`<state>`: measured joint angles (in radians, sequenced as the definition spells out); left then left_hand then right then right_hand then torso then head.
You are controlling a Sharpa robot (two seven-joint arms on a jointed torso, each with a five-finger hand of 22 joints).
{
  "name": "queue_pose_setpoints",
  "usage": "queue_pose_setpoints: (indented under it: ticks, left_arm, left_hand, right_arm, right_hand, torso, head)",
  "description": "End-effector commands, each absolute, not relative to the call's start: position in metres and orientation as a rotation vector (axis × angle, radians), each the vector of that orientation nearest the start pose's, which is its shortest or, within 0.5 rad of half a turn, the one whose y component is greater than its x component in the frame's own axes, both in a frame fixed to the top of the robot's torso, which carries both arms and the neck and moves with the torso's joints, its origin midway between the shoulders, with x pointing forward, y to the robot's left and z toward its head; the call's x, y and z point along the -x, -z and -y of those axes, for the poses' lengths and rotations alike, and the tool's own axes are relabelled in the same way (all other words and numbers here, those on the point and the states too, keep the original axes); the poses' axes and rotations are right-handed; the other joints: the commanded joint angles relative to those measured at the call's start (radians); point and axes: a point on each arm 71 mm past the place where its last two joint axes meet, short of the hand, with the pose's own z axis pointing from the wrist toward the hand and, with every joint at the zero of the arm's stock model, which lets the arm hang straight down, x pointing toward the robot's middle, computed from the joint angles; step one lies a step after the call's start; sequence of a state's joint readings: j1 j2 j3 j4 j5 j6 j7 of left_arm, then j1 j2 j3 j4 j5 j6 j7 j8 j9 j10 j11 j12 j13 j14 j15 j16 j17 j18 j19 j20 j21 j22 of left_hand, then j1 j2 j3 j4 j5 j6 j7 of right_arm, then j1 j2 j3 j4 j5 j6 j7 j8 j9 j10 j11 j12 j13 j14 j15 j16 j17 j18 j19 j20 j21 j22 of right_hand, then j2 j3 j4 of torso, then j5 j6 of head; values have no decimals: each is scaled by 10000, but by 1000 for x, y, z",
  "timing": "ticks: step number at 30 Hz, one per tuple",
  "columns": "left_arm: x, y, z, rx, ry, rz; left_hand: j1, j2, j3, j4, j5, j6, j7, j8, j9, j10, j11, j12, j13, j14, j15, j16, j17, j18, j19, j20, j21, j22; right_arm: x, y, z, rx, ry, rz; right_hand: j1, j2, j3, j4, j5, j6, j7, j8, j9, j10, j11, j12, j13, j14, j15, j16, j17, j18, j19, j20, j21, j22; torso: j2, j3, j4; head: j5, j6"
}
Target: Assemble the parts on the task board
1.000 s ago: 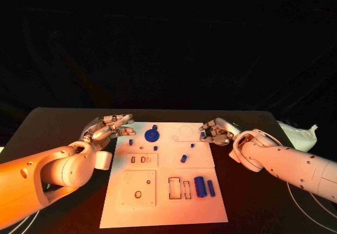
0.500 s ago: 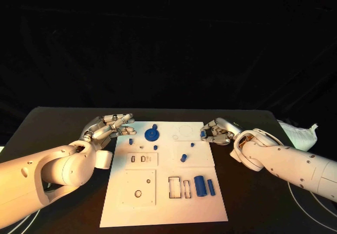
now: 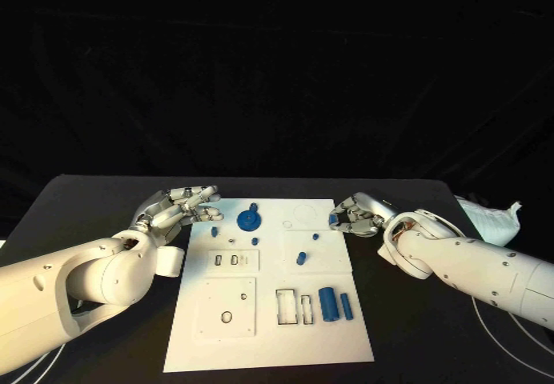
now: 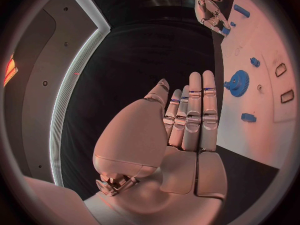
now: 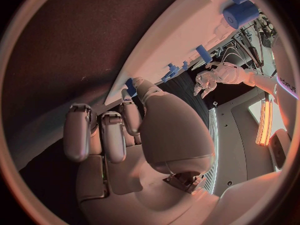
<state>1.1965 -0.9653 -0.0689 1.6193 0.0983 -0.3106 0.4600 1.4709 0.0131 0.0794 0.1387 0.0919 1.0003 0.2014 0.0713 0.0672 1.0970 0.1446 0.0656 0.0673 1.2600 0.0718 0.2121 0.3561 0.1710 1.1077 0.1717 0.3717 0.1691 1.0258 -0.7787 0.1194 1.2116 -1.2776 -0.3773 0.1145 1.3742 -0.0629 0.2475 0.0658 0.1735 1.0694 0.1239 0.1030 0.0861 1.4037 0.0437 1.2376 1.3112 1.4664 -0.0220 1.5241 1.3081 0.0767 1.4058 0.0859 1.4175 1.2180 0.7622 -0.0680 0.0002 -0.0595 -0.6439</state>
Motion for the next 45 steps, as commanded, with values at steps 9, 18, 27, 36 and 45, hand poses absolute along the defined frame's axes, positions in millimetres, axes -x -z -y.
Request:
queue_pose_setpoints:
  ticks: [9, 18, 27, 36, 45]
  left_arm:
    - [-467, 180, -241, 12117, 15856, -13427]
    - [-466, 180, -242, 12125, 15836, -13425]
    - [-465, 179, -239, 12123, 15899, -13477]
    - [-464, 179, -237, 12139, 15948, -13536]
    - [-463, 179, -234, 12148, 16009, -13572]
  left_hand:
    - [67, -17, 64, -11, -15, 1, 64, -44, -7, -43, -11, -21, -8, -55, -9, -43, 12, 88, -88, -8, 63, 14]
    - [55, -29, 89, -21, -16, -1, 68, -46, -8, -46, -9, -22, -9, -55, -8, -56, 34, 88, -96, -9, 70, 19]
    - [61, -39, 103, -34, -16, -7, 69, -49, -8, -49, -9, -23, -9, -56, -9, -62, 44, 88, -100, -10, 74, 22]
    - [63, -51, 117, -47, -16, -12, 71, -51, -9, -54, -7, -25, -10, -57, -9, -70, 56, 88, -104, -10, 79, 26]
    - [63, -51, 117, -47, -16, -12, 71, -51, -9, -54, -7, -25, -10, -57, -9, -70, 56, 88, -104, -10, 79, 26]
  right_arm:
    - [-519, 235, 260, -1238, -6966, -16327]
    - [-519, 232, 258, -1588, -6874, -16066]
    - [-508, 221, 234, -2093, -6688, -15948]
    - [-493, 201, 196, -1432, -6980, -15824]
    - [-481, 190, 155, -531, -7372, -15833]
  right_hand:
    - [-61, 180, 52, -45, -148, 450, -142, 179, 96, 180, -169, 264, 174, 918, -197, 133, 2059, -89, 63, -173, 108, 157]
    - [-262, 252, -5, -20, -98, 802, -324, 320, 229, 364, -322, 518, 400, 948, -323, 210, 2189, -116, 142, -293, 176, 295]
    - [-313, 285, -14, -29, -107, 827, -355, 321, 270, 369, -356, 494, 397, 947, -359, 205, 2181, -117, 151, -335, 181, 298]
    - [-373, 328, -22, -8, -194, 783, -345, 285, 281, 377, -354, 495, 410, 945, -364, 200, 2174, -117, 154, -352, 180, 294]
    - [-375, 328, -23, -9, -200, 781, -347, 283, 283, 385, -354, 511, 423, 946, -365, 201, 2176, -120, 159, -353, 185, 306]
  torso:
    - [-8, 2, 19]
    - [-6, 5, 7]
    - [-13, -12, 6]
    - [-26, -25, 36]
    - [-12, -51, 86]
  head:
    - [-45, -25]
    - [-34, -14]
    - [-58, 44]
    - [-1, 87]
    - [283, 38]
